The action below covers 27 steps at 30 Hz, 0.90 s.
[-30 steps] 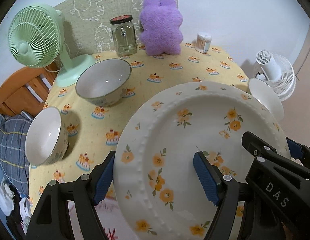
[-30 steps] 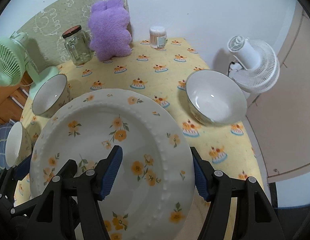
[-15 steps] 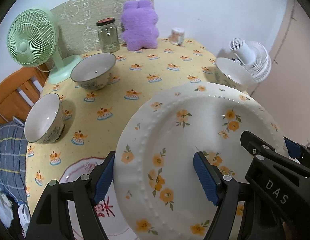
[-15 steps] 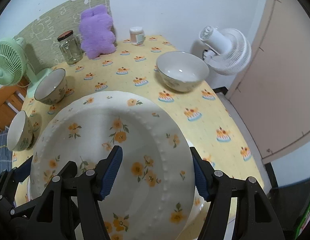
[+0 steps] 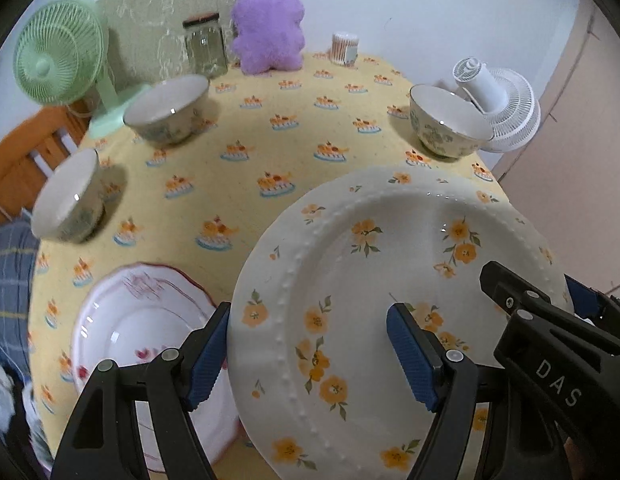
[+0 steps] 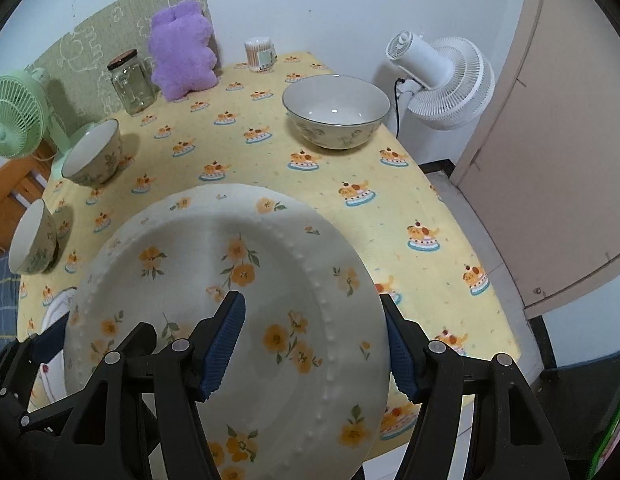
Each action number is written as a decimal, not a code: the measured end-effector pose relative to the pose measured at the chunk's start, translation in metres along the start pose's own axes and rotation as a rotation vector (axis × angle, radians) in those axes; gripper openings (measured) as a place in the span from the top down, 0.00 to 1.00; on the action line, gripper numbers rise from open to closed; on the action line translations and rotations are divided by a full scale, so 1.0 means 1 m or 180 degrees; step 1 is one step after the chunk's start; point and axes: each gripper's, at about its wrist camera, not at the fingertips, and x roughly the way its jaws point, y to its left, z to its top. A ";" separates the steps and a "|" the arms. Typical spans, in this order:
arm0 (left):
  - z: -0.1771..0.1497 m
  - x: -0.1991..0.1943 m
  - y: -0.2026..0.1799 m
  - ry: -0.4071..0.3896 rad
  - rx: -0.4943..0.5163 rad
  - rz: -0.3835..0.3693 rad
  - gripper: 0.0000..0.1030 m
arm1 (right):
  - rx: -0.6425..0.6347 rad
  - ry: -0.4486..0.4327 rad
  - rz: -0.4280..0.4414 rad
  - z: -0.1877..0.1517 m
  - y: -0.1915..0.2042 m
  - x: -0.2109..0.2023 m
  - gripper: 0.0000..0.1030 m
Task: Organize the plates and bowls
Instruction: 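Lift the beaded-rim plate with both grippers and carry it over the flowered plate, then lower the beaded-rim plate onto the flowered plate and open both grippers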
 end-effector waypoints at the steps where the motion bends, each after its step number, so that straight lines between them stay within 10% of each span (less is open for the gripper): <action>1: 0.000 0.003 -0.004 0.0021 -0.0049 0.0015 0.25 | -0.0012 0.0016 0.0013 0.001 -0.003 0.003 0.33; 27: -0.010 0.047 -0.040 0.0217 -0.0630 0.0296 0.25 | -0.0615 0.0221 0.0313 0.019 -0.037 0.056 0.33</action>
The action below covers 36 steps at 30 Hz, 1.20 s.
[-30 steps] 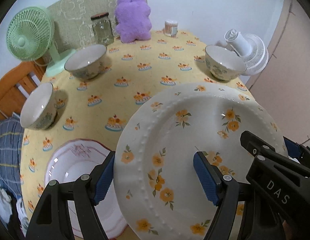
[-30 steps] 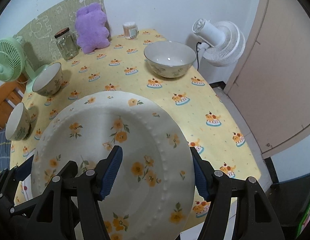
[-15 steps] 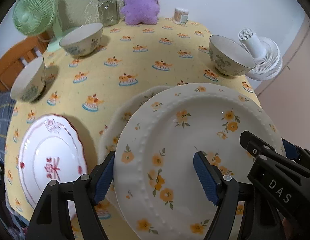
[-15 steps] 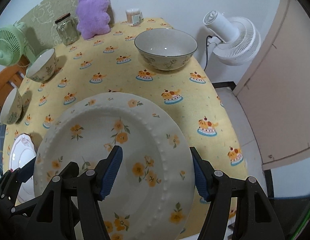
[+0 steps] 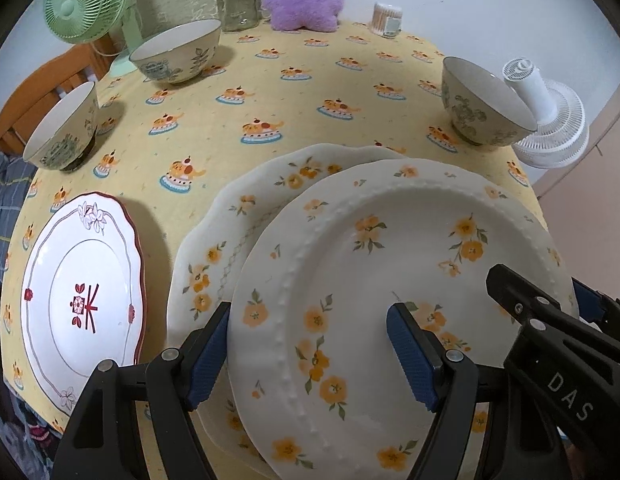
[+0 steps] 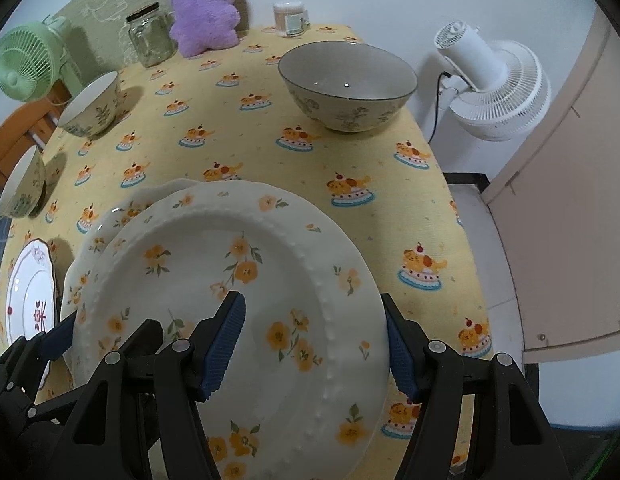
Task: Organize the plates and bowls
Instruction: 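Lower the beaded-rim plate onto the flowered plate and open both grippers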
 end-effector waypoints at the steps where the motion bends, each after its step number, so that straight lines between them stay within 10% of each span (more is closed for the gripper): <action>1: 0.000 0.001 0.000 0.0018 0.0006 0.0027 0.25 | -0.0013 0.0008 0.0005 0.000 0.001 0.001 0.33; 36: -0.001 0.004 -0.014 0.0050 0.0093 0.0542 0.21 | 0.0045 0.0130 0.0143 -0.010 -0.011 -0.007 0.33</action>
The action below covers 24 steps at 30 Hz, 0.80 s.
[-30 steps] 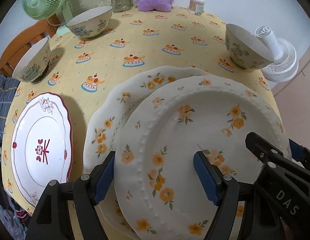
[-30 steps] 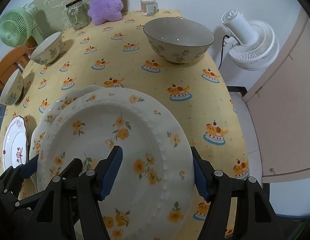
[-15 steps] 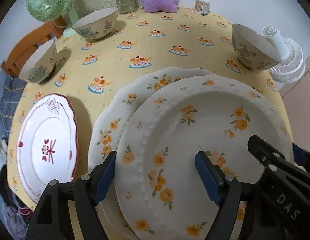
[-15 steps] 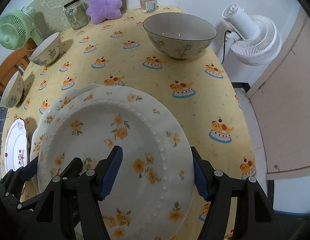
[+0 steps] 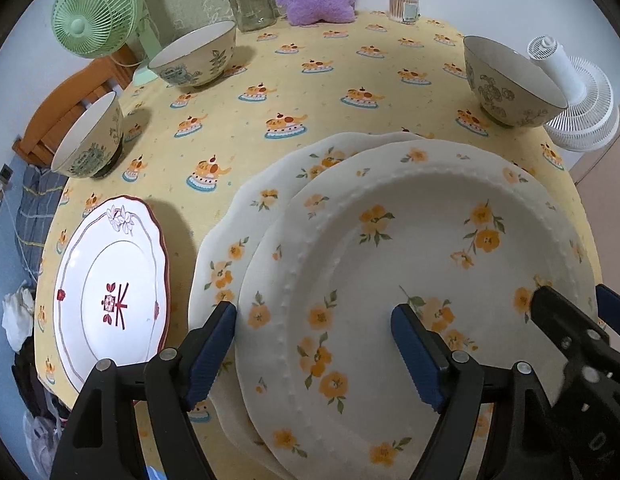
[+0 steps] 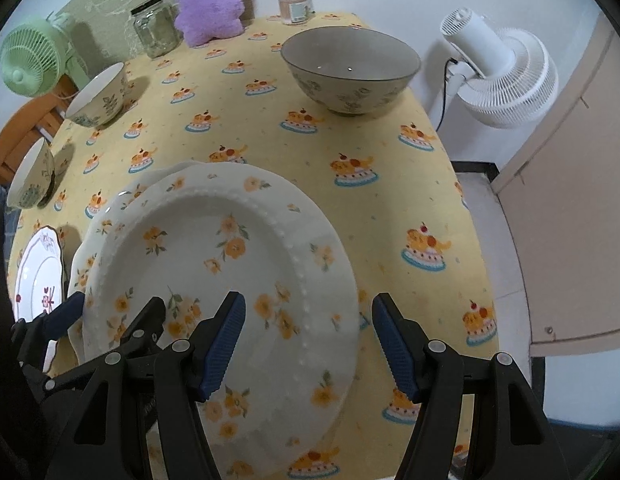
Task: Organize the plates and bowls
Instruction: 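Lower the beaded-rim plate onto the flowered plate and open both grippers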
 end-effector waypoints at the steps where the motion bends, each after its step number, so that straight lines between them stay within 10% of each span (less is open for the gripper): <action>1: -0.001 -0.002 0.000 -0.0013 0.0004 0.0008 0.21 | -0.0007 -0.0006 -0.0012 -0.001 -0.001 -0.002 0.40; 5: -0.001 -0.010 0.004 -0.0087 -0.0021 -0.0081 0.18 | -0.0101 0.0101 -0.0062 -0.005 0.001 0.002 0.64; 24: -0.003 -0.010 0.030 -0.0017 -0.0150 -0.0270 0.17 | -0.0228 0.0160 -0.0063 0.009 0.025 0.020 0.62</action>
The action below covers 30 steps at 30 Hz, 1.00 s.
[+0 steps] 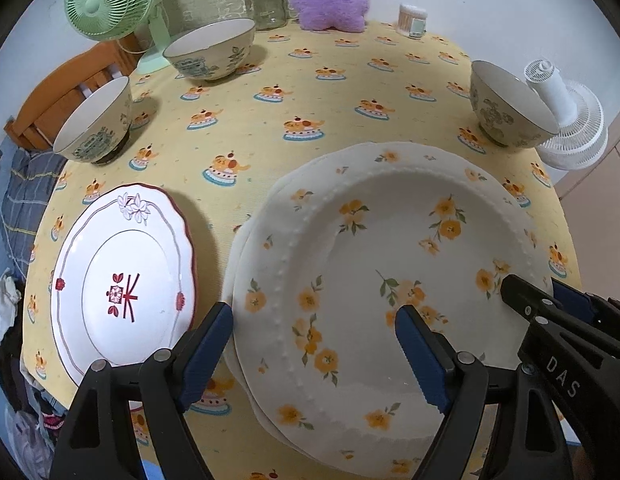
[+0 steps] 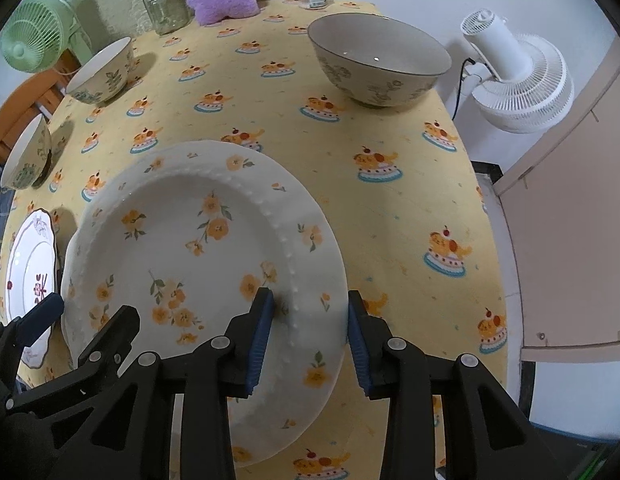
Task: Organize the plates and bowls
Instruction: 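Lower the beaded-rim plate onto the flowered plate and open both grippers, then move both grippers to the white red-print plate and grip its rim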
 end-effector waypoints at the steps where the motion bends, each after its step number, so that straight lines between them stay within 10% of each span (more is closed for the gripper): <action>1: 0.000 0.000 0.001 0.0003 -0.0002 -0.0001 0.17 | -0.0004 0.0008 0.0002 0.001 0.001 0.001 0.62; 9: -0.001 -0.002 0.003 0.0026 -0.0036 -0.0021 0.16 | -0.0066 0.0036 -0.0020 -0.001 0.004 0.002 0.57; 16: -0.005 -0.016 0.027 -0.0003 -0.0276 0.0024 0.09 | -0.0153 -0.0196 0.0069 0.004 0.012 -0.020 0.33; 30: -0.003 -0.042 0.095 -0.0169 -0.0150 -0.0111 0.05 | -0.0082 -0.0399 0.0047 -0.002 0.076 -0.056 0.32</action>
